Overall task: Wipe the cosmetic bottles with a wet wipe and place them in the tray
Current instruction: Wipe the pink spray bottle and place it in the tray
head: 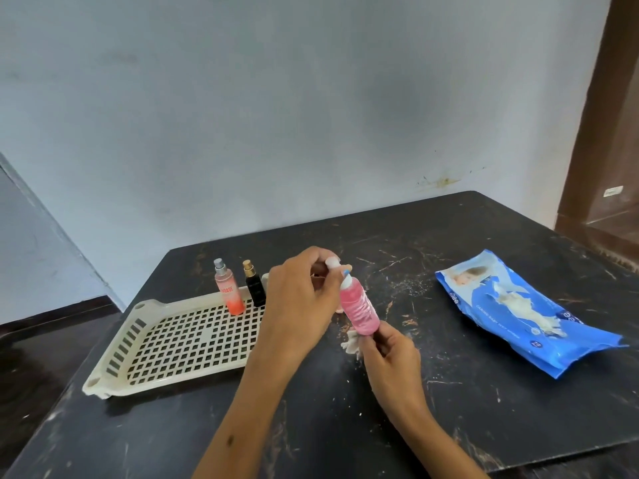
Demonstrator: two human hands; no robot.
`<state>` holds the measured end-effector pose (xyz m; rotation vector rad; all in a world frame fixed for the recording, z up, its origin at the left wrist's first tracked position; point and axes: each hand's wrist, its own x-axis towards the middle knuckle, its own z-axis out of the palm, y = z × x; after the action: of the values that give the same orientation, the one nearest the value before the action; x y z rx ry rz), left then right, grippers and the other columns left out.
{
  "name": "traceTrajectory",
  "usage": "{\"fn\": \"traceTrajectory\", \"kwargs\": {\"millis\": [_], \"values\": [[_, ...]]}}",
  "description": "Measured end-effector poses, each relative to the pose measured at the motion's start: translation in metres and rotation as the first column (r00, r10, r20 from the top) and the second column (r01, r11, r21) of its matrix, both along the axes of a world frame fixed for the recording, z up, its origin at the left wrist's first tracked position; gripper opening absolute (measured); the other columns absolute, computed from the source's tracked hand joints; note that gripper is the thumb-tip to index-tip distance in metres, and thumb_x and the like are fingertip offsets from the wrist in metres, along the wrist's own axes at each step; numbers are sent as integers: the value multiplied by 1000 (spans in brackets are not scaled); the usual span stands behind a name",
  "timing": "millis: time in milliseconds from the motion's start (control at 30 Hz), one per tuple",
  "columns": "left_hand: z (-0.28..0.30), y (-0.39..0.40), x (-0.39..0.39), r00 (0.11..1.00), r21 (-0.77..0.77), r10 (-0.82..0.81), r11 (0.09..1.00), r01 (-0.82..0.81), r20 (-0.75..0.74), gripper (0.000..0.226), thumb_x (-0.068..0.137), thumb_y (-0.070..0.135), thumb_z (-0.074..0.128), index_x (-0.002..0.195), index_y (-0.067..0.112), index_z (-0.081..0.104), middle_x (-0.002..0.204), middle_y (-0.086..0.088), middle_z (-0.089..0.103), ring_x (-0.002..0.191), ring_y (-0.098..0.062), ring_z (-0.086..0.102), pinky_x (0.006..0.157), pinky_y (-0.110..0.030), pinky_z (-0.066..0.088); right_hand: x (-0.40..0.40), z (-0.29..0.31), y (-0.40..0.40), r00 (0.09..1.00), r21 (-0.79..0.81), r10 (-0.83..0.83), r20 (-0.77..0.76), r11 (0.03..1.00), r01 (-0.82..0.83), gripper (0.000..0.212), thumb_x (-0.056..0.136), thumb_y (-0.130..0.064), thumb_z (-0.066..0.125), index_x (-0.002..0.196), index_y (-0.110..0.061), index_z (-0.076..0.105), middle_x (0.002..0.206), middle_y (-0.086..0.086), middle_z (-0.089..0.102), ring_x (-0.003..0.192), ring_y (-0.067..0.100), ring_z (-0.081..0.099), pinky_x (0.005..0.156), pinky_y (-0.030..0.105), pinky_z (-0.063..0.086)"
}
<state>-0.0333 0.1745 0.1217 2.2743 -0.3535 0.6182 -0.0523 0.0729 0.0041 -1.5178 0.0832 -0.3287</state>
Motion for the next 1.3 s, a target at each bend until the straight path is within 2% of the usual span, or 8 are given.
{"fn": "traceTrajectory", "kwargs": {"millis": [100,233,333,467,633,900,1033,1300], "values": [[-8,7,0,999,-93,-40,995,38,-21,7,86,27,64,89,21,67,84,12,67,81,-1,63,68,-9,47,-1,1,0,1000,-41,10,10,999,-10,20,90,-7,56,79,-16,70,61,-5,69,45,-2,48,48,11,36],[-27,10,3,969,-233,-200,959,162,-148,40,89,46,43,111,17,61,98,-2,64,89,-12,61,76,-18,49,-3,-2,5,997,-136,63,49,989,-55,21,88,-6,58,74,-16,70,63,-1,69,49,11,51,51,31,44],[-43,7,3,879,-561,-404,801,207,-252,44,86,46,40,119,18,49,102,-14,63,87,-16,66,83,-34,55,-1,-6,6,993,-190,79,84,980,-62,22,88,-4,57,71,-14,69,62,4,68,50,24,53,51,36,46],[-55,11,5,881,-776,-427,619,122,-202,28,91,37,39,106,17,50,76,-7,62,66,-18,63,68,-35,54,-3,-5,6,987,-269,107,118,960,-72,26,85,-2,58,67,-17,70,60,2,67,50,16,55,50,30,44],[-69,12,4,859,-784,-416,620,27,-299,35,96,36,35,99,8,56,64,-2,60,52,-14,54,55,-27,48,5,-2,-2,986,-57,-123,111,990,130,30,87,1,57,81,-24,73,82,-6,72,70,3,66,63,13,47],[-90,13,11,732,-908,-559,365,-205,-389,38,99,27,33,106,1,59,72,-8,67,62,-16,64,53,-28,52,24,15,1,978,-157,-123,171,976,150,16,80,-11,71,80,-26,64,72,-10,67,71,3,65,68,19,53],[-97,15,15,750,-918,-545,329,-219,-374,42,96,25,39,123,-5,51,95,-17,65,83,-24,64,71,-33,56,28,5,11,922,-271,-117,368,936,226,18,73,1,72,80,-16,70,76,-6,68,69,9,65,65,24,54],[-104,19,20,767,-929,-549,334,-162,-331,33,95,24,39,105,8,66,100,-13,70,94,-24,65,92,-41,49,28,-9,11,865,-307,2,502,935,176,21,77,3,67,92,-7,76,98,0,71,91,1,66,76,13,53]]}}
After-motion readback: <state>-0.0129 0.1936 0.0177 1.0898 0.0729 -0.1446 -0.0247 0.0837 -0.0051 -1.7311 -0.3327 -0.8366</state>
